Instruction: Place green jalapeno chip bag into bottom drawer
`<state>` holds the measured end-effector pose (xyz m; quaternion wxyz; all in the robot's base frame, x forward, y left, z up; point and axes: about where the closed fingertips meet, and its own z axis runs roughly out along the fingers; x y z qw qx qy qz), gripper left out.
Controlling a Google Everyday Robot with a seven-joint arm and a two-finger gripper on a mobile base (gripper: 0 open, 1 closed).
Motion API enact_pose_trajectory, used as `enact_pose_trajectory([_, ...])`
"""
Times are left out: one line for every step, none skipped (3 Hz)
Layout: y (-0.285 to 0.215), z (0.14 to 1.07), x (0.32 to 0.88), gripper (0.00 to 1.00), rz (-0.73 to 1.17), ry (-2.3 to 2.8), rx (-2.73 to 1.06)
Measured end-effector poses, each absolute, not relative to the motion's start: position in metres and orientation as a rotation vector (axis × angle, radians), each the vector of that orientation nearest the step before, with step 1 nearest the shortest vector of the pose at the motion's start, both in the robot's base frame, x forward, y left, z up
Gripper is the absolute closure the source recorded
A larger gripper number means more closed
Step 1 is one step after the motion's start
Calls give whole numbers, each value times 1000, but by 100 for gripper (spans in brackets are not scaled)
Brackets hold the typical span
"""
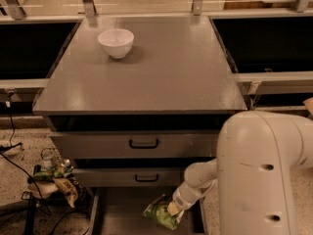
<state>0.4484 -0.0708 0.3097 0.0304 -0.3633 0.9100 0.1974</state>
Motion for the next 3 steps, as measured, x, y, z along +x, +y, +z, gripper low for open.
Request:
enact_pose_trajectory([-76, 307, 445, 100, 491, 2836, -1044])
enact_pose_trajectory([-77, 306, 445, 100, 470, 2841, -1029])
enact_pose_trajectory([-75, 301, 444, 100, 495, 2848, -1044])
